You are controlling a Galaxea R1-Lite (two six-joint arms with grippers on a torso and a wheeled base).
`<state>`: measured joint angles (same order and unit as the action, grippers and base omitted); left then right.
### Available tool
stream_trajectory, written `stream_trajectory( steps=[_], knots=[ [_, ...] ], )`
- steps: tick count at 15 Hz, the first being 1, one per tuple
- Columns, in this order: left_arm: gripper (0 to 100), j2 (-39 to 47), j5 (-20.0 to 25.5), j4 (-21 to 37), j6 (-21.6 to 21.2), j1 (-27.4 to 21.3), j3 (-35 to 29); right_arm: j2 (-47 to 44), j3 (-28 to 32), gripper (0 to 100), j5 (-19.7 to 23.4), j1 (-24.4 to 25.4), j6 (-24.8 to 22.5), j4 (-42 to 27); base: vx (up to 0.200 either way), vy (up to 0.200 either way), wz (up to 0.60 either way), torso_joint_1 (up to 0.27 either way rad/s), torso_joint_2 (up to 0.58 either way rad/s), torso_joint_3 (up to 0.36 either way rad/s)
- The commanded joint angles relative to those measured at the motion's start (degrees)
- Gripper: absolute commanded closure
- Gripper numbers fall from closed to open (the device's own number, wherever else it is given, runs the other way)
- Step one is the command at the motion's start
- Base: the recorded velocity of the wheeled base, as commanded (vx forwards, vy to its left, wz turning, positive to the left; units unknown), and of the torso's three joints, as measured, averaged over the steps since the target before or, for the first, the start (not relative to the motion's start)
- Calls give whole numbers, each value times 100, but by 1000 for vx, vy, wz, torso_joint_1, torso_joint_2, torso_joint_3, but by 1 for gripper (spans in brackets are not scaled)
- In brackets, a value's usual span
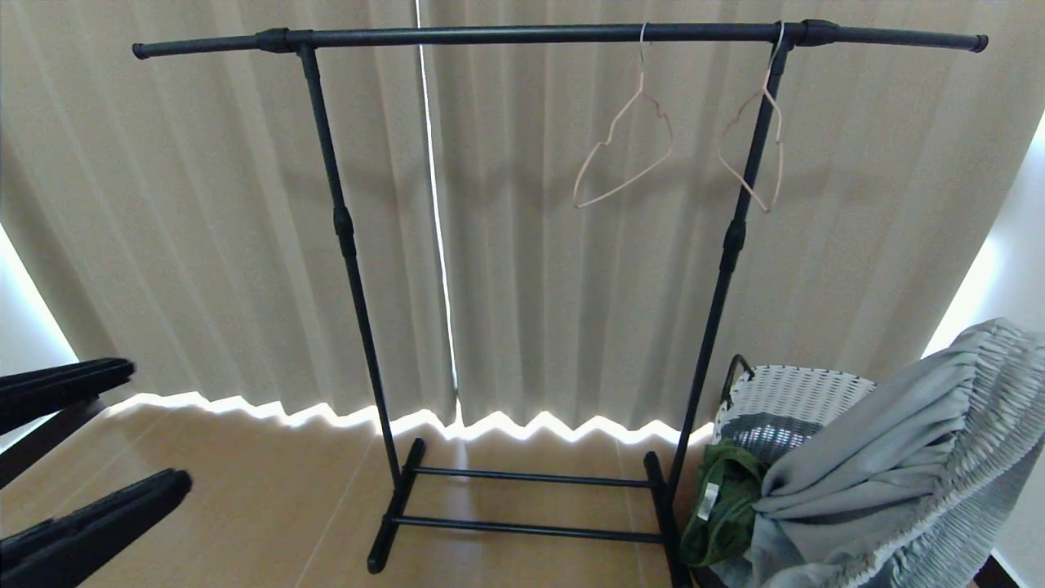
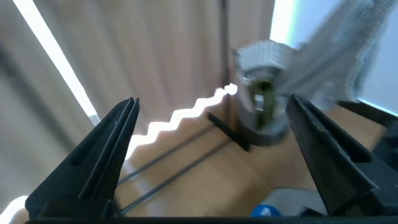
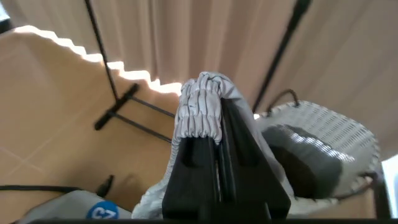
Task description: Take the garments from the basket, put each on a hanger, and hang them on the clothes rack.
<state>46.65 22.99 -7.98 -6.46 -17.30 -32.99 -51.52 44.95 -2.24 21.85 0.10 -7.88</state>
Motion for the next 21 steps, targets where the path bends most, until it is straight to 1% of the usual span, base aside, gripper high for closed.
stream_trajectory(
  steps=[1, 2, 3, 4, 5, 6, 7, 8, 10, 12, 14, 15, 16, 17, 18, 21],
  knots=[
    [0, 1777, -1051, -617, 92, -1672, -340, -227, 190, 100, 66, 171, 17, 5, 0, 0, 0, 0, 0, 0],
    [0, 2032, -1297, -836, 145, -2041, -349, -218, 199, 100, 92, 224, 17, 5, 0, 0, 0, 0, 0, 0],
    [0, 2665, -1877, -1381, 303, -2823, -419, -201, 181, 100, 119, 338, 25, 40, 0, 0, 0, 0, 0, 0],
    [0, 2946, -2071, -1575, 330, -3060, -472, -201, 172, 100, 136, 426, 52, 58, 0, 0, 0, 0, 0, 0],
    [0, 3447, -2264, -1838, 330, -3429, -612, -192, 181, 100, 136, 672, 228, 84, 0, 0, 0, 0, 0, 0],
    [0, 3702, -2273, -1891, 330, -3640, -727, -201, 190, 100, 145, 821, 342, 93, 0, 0, 0, 0, 0, 0],
    [0, 4150, -2282, -1900, 347, -3983, -1034, -245, 181, 100, 145, 1023, 430, 93, 0, 0, 0, 0, 0, 0],
    [0, 4484, -2282, -1917, 409, -4220, -1263, -306, 190, 100, 145, 1147, 430, 93, 0, 0, 0, 0, 0, 0],
    [0, 5152, -2299, -2040, 743, -4642, -1658, -359, 190, 100, 145, 1261, 438, 330, 0, 0, 0, 0, 0, 0],
    [0, 5776, -2466, -2462, 971, -4853, -1816, -359, 181, 100, 145, 1270, 438, 489, 0, 0, 0, 0, 0, 0],
    [0, 6383, -2756, -2840, 1112, -4906, -2045, -333, 181, 100, 145, 1278, 438, 489, 0, 0, 0, 0, 0, 0],
    [0, 6629, -2862, -2867, 1209, -4915, -2203, -315, 181, 100, 154, 1278, 438, 489, 0, 0, 0, 0, 0, 0],
    [0, 6681, -2879, -2867, 1235, -4923, -2247, -306, 181, 100, 154, 1278, 438, 489, 0, 0, 0, 0, 0, 0],
    [0, 6919, -2950, -2867, 1393, -4976, -2458, -254, 164, 100, 154, 1278, 438, 480, 0, 0, 0, 0, 0, 0],
    [0, 7033, -2985, -2867, 1446, -4985, -2581, -192, 155, 100, 154, 1278, 438, 480, 0, 0, 0, 0, 0, 0],
    [0, 7121, -3029, -2875, 1490, -4985, -2599, -104, 146, 100, 154, 1278, 438, 480, 0, 0, 0, 0, 0, 0]
  ],
)
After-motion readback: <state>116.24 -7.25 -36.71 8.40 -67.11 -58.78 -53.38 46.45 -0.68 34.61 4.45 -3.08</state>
